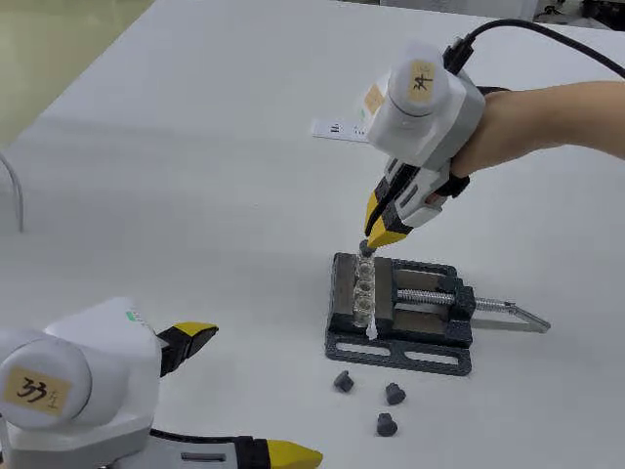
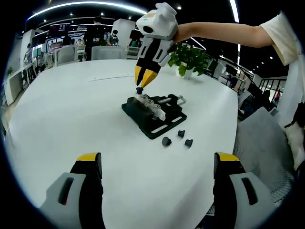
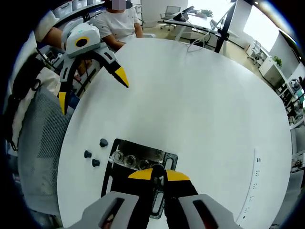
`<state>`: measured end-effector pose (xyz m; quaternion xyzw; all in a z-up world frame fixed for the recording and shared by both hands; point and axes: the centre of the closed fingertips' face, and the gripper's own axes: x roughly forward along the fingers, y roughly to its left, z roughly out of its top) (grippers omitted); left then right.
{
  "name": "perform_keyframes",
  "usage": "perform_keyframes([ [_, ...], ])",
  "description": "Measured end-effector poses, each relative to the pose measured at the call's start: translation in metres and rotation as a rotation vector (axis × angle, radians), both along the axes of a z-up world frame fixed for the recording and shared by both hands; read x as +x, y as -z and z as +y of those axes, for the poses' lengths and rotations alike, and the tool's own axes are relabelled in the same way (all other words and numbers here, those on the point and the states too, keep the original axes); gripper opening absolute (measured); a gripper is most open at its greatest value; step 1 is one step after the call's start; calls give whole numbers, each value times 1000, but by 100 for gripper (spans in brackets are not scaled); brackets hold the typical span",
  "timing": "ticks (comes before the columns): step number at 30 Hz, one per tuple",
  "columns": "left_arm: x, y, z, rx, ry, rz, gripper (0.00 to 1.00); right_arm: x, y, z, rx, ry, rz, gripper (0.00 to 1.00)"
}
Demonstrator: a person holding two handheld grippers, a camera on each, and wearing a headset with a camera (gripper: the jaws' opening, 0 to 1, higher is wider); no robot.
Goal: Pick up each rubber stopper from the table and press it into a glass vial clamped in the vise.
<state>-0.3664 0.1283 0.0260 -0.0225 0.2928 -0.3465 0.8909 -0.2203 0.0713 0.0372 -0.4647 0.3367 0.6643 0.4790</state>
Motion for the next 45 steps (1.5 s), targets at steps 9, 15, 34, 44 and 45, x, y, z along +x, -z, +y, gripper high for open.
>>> perform_keyframes([
  [9, 1, 1, -1, -6, 0, 2, 97, 1, 4, -1, -6, -2, 6, 2],
  [15, 0, 2, -1, -10, 1, 8, 97, 1, 4, 0, -21, -3, 34, 1],
  [34, -1, 6, -4, -24, 4, 21, 97, 3, 6, 2, -90, 19, 103, 0],
  [44, -2, 9, -13, -46, 3, 31, 97, 2, 7, 4, -157, 15, 81, 1],
  [45, -2, 10, -14, -50, 1, 32, 97, 1, 8, 4, -165, 15, 74, 0],
])
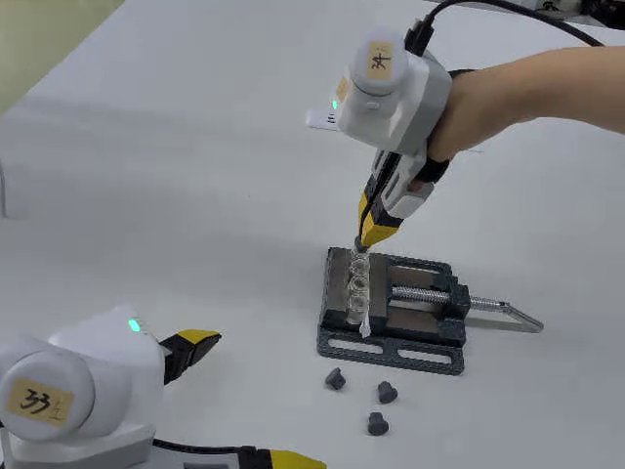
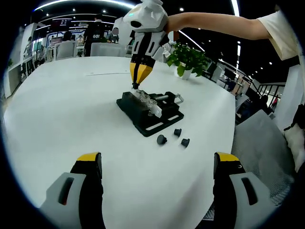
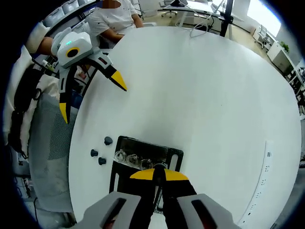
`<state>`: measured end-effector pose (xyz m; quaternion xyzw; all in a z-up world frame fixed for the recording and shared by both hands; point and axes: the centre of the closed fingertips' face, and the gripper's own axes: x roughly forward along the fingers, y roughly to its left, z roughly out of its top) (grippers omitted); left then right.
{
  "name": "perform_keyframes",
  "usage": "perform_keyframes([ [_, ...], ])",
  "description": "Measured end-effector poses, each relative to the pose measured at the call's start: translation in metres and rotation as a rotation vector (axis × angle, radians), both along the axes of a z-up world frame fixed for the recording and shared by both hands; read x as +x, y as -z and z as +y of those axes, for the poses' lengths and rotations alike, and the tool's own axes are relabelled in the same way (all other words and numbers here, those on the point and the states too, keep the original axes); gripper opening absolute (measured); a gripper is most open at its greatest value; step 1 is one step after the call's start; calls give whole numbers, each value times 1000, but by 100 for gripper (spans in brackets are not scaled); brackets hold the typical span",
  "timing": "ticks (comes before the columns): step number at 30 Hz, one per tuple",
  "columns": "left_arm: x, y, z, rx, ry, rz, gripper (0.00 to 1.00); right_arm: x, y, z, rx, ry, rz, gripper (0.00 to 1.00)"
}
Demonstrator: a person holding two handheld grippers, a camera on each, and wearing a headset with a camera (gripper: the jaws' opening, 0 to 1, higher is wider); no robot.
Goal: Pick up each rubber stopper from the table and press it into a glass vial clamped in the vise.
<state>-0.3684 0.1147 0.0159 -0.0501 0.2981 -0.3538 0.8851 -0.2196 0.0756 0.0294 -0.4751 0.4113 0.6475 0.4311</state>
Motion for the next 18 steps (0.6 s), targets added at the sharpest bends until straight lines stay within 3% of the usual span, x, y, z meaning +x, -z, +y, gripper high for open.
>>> perform_keyframes([
  [15, 3, 9, 7, -39, -40, 16, 97, -3, 3, -2, -79, -23, -17, 1],
  [18, 4, 7, 8, -37, -45, 9, 97, -2, 3, -2, -57, -18, -22, 1],
])
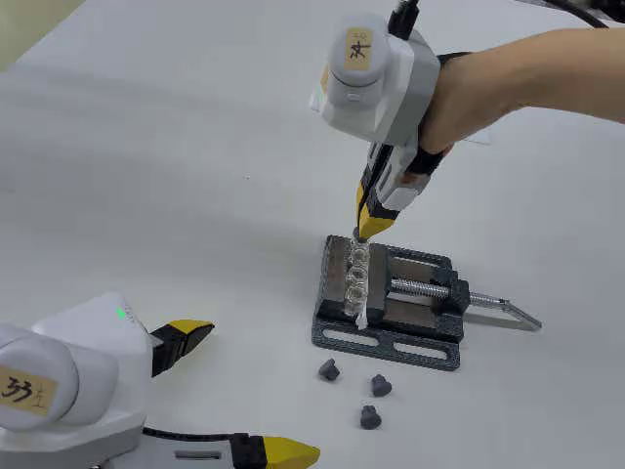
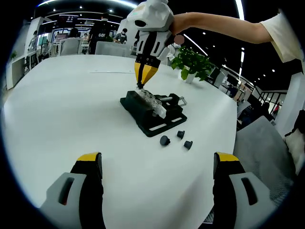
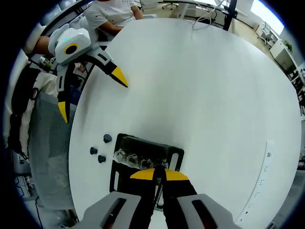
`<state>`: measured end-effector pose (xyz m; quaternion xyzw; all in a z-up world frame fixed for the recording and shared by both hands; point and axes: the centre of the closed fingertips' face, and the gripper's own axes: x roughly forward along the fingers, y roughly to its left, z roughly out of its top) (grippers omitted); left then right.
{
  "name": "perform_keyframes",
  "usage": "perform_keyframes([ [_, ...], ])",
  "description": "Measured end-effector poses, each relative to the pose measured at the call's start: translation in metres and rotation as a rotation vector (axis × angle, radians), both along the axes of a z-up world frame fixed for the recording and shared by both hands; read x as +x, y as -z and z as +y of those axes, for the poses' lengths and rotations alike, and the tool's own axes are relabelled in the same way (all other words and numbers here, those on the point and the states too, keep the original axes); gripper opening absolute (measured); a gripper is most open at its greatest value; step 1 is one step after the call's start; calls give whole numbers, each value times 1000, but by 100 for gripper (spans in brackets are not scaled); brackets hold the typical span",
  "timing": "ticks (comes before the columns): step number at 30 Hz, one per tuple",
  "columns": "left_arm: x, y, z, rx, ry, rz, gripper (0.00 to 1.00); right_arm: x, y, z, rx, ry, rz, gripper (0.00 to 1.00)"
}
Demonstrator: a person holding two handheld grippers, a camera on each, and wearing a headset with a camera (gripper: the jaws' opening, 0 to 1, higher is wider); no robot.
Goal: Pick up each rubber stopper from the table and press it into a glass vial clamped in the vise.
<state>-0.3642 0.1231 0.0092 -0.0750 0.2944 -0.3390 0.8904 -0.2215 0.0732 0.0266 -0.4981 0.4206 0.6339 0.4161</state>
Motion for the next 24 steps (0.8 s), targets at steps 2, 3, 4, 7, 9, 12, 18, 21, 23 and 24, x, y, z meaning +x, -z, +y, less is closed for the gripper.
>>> perform_keyframes([
  [2, 1, -3, 1, -10, -10, -3, 97, 1, 1, -1, 27, 24, 4, 1],
  [3, 1, -2, 2, -10, -12, -5, 97, 0, 1, -1, 35, 28, 5, 1],
  [4, 1, -2, 2, -7, -14, -6, 97, -2, 0, -3, 45, 24, 1, 1],
  [7, 1, -1, 2, -3, -12, -2, 97, -4, 0, -2, 51, 28, -4, 1],
  [9, 1, -1, 2, -3, -11, -3, 97, -3, 1, 0, 54, 21, -5, 1],
  [12, 2, -3, 0, -5, -13, -6, 97, -2, 1, 0, 52, 16, -7, 1],
  [18, 2, -3, 0, -6, -19, -5, 97, -6, 1, -3, 53, -17, -29, 1],
  [21, 1, -2, -1, -1, -17, 0, 97, -4, 1, -2, 35, -33, -41, 1],
  [23, 1, -3, -1, -1, -17, -2, 97, -2, 1, -2, 31, -26, -37, 1],
  [24, 1, -3, -1, 0, -17, -2, 97, -1, 1, -2, 27, -31, -39, 1],
])
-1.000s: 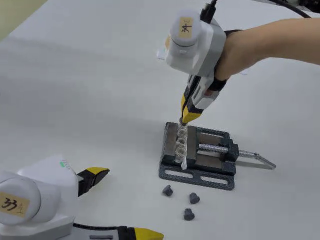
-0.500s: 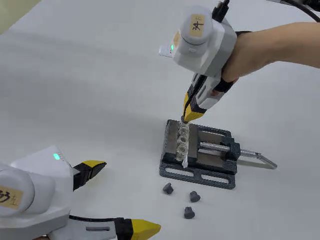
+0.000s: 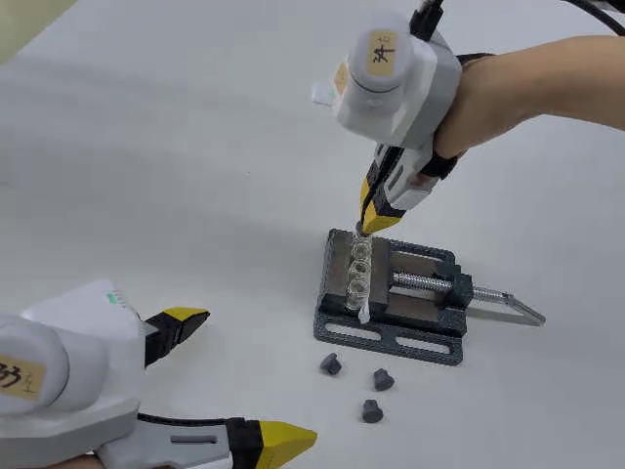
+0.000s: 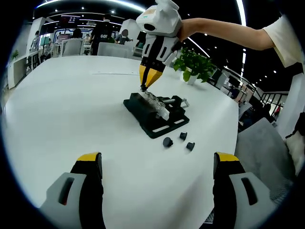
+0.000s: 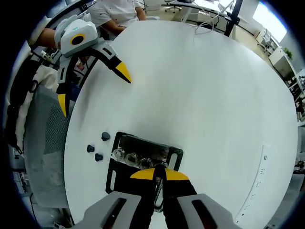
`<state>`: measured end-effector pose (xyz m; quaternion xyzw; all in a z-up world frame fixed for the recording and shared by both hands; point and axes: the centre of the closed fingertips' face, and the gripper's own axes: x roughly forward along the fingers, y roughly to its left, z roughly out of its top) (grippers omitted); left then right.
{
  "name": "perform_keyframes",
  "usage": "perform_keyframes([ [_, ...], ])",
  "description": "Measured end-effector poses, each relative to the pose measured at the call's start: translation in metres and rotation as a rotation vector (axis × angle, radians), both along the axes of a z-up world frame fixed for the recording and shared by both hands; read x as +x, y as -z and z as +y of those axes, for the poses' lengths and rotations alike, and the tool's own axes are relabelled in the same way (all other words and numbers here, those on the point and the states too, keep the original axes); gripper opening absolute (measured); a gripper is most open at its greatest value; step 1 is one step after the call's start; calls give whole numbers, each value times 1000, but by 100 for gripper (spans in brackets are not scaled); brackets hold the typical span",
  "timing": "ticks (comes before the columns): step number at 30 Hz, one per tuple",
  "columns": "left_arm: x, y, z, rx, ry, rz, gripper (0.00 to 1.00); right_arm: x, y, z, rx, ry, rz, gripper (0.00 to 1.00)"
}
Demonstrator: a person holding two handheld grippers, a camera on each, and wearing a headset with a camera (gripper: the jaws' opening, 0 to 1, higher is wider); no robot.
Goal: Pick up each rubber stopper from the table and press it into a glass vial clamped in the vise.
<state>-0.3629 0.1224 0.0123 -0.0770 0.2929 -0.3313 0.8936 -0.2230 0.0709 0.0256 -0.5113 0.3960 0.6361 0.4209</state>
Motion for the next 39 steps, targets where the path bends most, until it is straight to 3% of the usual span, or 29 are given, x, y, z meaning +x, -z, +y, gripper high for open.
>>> perform_keyframes([
  [7, 0, 0, 1, 3, 2, 2, 97, 0, 0, -1, -18, -14, -20, 1],
  [12, 1, 0, 1, 4, 4, 3, 97, 2, 1, -1, -27, -24, -2, 1],
  [13, 1, 0, 2, 5, 4, 4, 97, 2, 1, 0, -19, 23, 15, 1],
  [14, 2, 0, 2, 4, 3, 4, 97, 4, 1, -1, -14, -12, 11, 1],
  [15, 2, 0, 3, 4, 2, 5, 97, 3, 1, 0, -7, 18, 18, 1],
  [17, 3, 0, 3, 4, 1, 3, 97, 2, 1, 0, 0, -13, 10, 1],
  [19, 3, 1, 4, 3, 1, 6, 97, 4, 1, 1, 1, 15, 22, 1],
  [21, 4, 1, 3, 3, 3, 9, 97, 1, 1, 1, -3, -23, 8, 1],
  [26, 5, 3, 5, -1, -1, 13, 97, 2, 1, 3, -22, -3, 5, 1],
  [27, 5, 3, 5, -2, -2, 13, 97, 3, 2, 3, -15, -38, -11, 1],
  [31, 7, 2, 7, -4, -6, 9, 97, -2, 1, 0, -15, 27, 3, 1],
  [32, 7, 2, 7, -3, -5, 8, 97, -2, 1, 0, -13, -21, -12, 1],
  [36, 7, 0, 7, -3, -6, 6, 97, -4, 1, 0, -21, 12, -20, 1],
  [37, 7, 0, 7, -2, -5, 5, 97, -3, 1, 1, -24, -42, -46, 1],
  [39, 7, -2, 7, -1, -4, 3, 97, -2, 1, 0, -26, 13, -22, 1],
])
